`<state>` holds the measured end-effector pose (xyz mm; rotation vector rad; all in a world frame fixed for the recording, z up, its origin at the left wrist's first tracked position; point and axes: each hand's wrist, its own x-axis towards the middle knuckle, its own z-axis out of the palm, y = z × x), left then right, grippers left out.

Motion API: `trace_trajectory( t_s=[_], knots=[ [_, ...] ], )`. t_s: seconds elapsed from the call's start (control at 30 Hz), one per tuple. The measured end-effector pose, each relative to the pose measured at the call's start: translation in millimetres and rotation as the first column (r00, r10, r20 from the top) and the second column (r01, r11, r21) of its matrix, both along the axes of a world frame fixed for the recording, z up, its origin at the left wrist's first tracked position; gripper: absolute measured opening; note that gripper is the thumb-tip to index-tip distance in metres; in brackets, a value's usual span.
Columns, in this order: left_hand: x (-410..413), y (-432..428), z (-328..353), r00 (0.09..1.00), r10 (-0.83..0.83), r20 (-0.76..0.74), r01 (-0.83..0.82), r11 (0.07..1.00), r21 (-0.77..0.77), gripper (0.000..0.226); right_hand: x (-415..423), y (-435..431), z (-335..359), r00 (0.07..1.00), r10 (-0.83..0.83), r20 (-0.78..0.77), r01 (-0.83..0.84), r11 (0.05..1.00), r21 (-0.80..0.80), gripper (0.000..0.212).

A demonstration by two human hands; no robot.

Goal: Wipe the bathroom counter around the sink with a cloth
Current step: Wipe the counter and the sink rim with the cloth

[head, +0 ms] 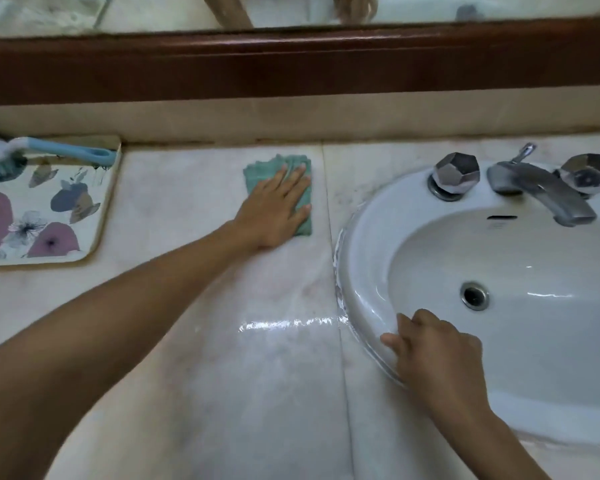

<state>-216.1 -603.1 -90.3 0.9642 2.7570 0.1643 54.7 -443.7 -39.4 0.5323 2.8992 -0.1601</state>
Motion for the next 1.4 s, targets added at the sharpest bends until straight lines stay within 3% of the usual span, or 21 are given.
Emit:
trace_trajectory(
  t_s=[0.1, 0.17, 0.37, 0.53, 0.63, 0.73, 0.77, 0.83, 0.87, 0.93, 1.0, 1.07, 1.13, 1.2, 1.3, 1.37, 1.4],
  knots=[
    [-39.8, 23.4, 3.4, 0.991, 0.131, 0.005, -0.131, 0.991, -0.029, 0.064, -4.6, -5.7, -1.8, 0.999, -0.036, -0.033, 0.036, 0.999, -0.009, 0.034],
    [-10.7, 36.3, 0.9, 0.982, 0.188, 0.034, -0.188, 0.982, -0.008, 0.064, -4.6, -7.9, -2.2, 0.998, -0.047, -0.045, 0.047, 0.999, -0.012, 0.035],
    [156.4, -12.6, -7.5, 0.999, 0.021, -0.036, -0.017, 0.993, 0.116, 0.059, 1.2, -8.1, -4.3, 0.994, -0.101, -0.035, 0.101, 0.995, 0.015, 0.026],
    [170.2, -74.2, -4.0, 0.999, -0.047, -0.026, 0.049, 0.995, 0.084, 0.059, -1.2, -12.6, 6.9, 0.984, -0.177, 0.016, 0.177, 0.984, 0.015, 0.020],
    [97.2, -99.3, -6.2, 0.981, 0.185, -0.065, -0.178, 0.979, 0.097, 0.063, -4.9, -17.3, 12.1, 0.967, -0.251, 0.037, 0.250, 0.968, 0.020, 0.020],
    [38.2, -112.4, -4.2, 0.890, 0.455, -0.032, -0.452, 0.889, 0.080, 0.062, -4.2, -28.4, 12.0, 0.982, -0.191, 0.010, 0.189, 0.978, 0.086, 0.009],
    [37.4, -106.4, -6.2, 0.856, 0.517, -0.026, -0.513, 0.853, 0.094, 0.061, -2.8, -32.3, 9.2, 0.982, -0.188, -0.015, 0.189, 0.977, 0.100, 0.013],
    [72.6, -85.1, -10.0, 0.804, 0.594, -0.028, -0.584, 0.798, 0.151, 0.062, 1.8, -44.7, 2.6, 0.978, -0.180, -0.109, 0.186, 0.981, 0.054, 0.043],
    [106.4, -73.6, -11.9, 0.818, 0.573, -0.041, -0.558, 0.810, 0.182, 0.063, 3.2, -52.8, 0.9, 0.972, -0.148, -0.183, 0.154, 0.988, 0.017, 0.051],
    [186.4, -61.1, -13.1, 0.893, 0.447, -0.048, -0.425, 0.875, 0.231, 0.062, 3.8, -69.0, 1.1, 0.958, -0.071, -0.277, 0.066, 0.997, -0.026, 0.047],
    [247.3, -70.9, -8.8, 0.952, 0.303, -0.034, -0.288, 0.931, 0.224, 0.061, 7.1, -75.9, -1.4, 0.958, -0.072, -0.276, 0.054, 0.996, -0.070, 0.048],
    [267.9, -104.9, -2.5, 0.982, 0.186, -0.034, -0.178, 0.969, 0.169, 0.060, 12.2, -72.0, -0.7, 0.966, -0.085, -0.244, 0.064, 0.994, -0.093, 0.054],
    [251.2, -153.6, -0.4, 0.980, 0.191, -0.053, -0.184, 0.977, 0.108, 0.062, 17.6, -63.0, 1.9, 0.975, -0.064, -0.214, 0.042, 0.994, -0.103, 0.054],
    [211.9, -204.4, -0.4, 0.934, 0.348, -0.085, -0.345, 0.937, 0.049, 0.066, 21.5, -53.3, 0.9, 0.986, -0.016, -0.168, -0.002, 0.994, -0.108, 0.053],
    [174.1, -248.3, 5.2, 0.698, 0.716, -0.029, -0.716, 0.698, 0.018, 0.064, 20.3, -47.5, 2.1, 0.988, 0.016, -0.155, -0.037, 0.991, -0.129, 0.053],
    [183.8, -227.3, 1.9, 0.541, 0.841, 0.003, -0.839, 0.540, 0.062, 0.063, 19.4, -50.1, 1.0, 0.979, 0.014, -0.202, -0.040, 0.991, -0.126, 0.048],
    [201.1, -202.8, -1.7, 0.512, 0.859, -0.018, -0.855, 0.512, 0.083, 0.065, 20.0, -55.0, 0.0, 0.970, 0.026, -0.244, -0.059, 0.990, -0.128, 0.050]
  ],
)
